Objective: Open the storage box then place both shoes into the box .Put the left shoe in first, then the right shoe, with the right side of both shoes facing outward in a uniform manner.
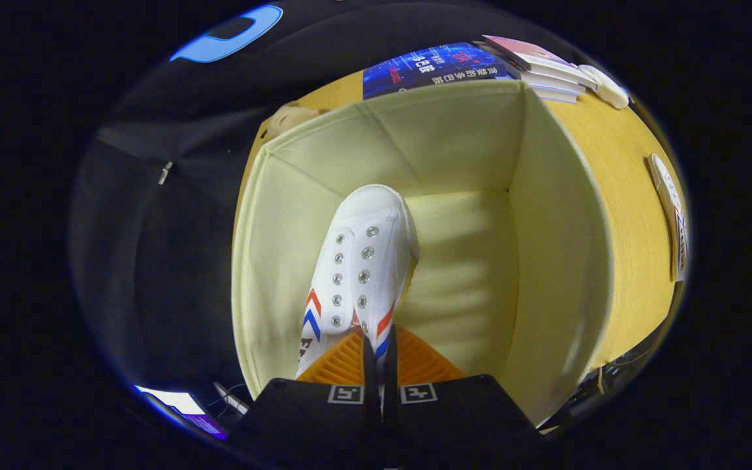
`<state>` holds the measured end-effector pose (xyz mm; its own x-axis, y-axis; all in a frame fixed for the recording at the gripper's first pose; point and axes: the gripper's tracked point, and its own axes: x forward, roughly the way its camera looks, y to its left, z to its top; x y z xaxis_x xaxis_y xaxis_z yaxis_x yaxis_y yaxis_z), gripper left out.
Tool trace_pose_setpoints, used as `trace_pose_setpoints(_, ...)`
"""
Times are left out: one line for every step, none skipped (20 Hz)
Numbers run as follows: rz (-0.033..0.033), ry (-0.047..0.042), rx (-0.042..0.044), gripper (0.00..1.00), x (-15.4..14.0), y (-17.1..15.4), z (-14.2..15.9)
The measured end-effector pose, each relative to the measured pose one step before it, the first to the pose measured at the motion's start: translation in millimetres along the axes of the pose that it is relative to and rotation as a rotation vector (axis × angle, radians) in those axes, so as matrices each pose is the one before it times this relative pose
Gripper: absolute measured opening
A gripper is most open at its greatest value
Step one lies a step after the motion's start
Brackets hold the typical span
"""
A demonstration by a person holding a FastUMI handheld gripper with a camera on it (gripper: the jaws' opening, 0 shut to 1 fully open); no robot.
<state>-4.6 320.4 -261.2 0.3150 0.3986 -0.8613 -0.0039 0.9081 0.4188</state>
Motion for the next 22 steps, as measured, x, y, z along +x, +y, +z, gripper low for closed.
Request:
trace_pose_setpoints(-0.00156,0.00728,-0.01502,0.06,4.51,1.08,-1.04)
trace_pose_setpoints(0.01009,0.00321,-0.01489,0.15,4.41,1.66,-2.09)
trace_pose_setpoints(-0.00123,0.00598,-0.01478,0.25,2.90,-0.91,-1.54)
trace_pose_setpoints(0.00831,-0.00699,-0.01371,0.36,-8.42,-1.18,-1.23)
trace_pose_setpoints(0.00782,-0.01972,-0.00312,0.39,1.64,1.19,4.06)
trace_pose_setpoints(0.02723,-0.02189,0.00556,0.54,-5.22,4.21,4.04)
trace_pose_setpoints(0.02399,-0.01479,0.00916,0.69,-7.24,5.11,2.69)
trace_pose_setpoints(0.02221,-0.01286,0.01025,0.84,-9.49,3.26,2.38)
trace_pose_setpoints(0.01664,-0.02175,0.00226,0.86,-11.01,3.84,4.37)
trace_pose_setpoints(0.01716,-0.02378,-0.00228,0.92,-12.08,4.97,4.01)
trace_pose_setpoints(0.01142,-0.02423,-0.01059,0.96,-13.21,4.03,4.23)
trace_pose_setpoints(0.00101,-0.02676,-0.01930,0.99,-15.07,-1.38,4.82)
trace_pose_setpoints(-0.00519,-0.03040,-0.02628,0.99,-15.62,-4.19,6.31)
trace_pose_setpoints(-0.00517,-0.02989,-0.02722,0.99,-15.48,-4.56,5.98)
trace_pose_setpoints(-0.00821,-0.02854,-0.02356,0.99,-15.93,-7.77,6.56)
trace_pose_setpoints(-0.00843,-0.02889,-0.02035,0.99,-14.67,-9.66,6.11)
trace_pose_setpoints(-0.01319,-0.02862,-0.01774,0.99,-14.19,-13.14,7.20)
trace_pose_setpoints(-0.01441,-0.02675,-0.01539,0.99,-12.90,-13.88,4.90)
trace_pose_setpoints(-0.01922,-0.02142,-0.01342,0.99,-13.10,-16.75,4.33)
trace_pose_setpoints(-0.02050,-0.01700,-0.01585,0.98,-12.89,-19.39,2.18)
trace_pose_setpoints(-0.02295,-0.01056,-0.01472,0.99,-9.59,-20.48,1.72)
trace_pose_setpoints(-0.02081,-0.00647,-0.01171,0.99,-6.10,-18.89,0.24)
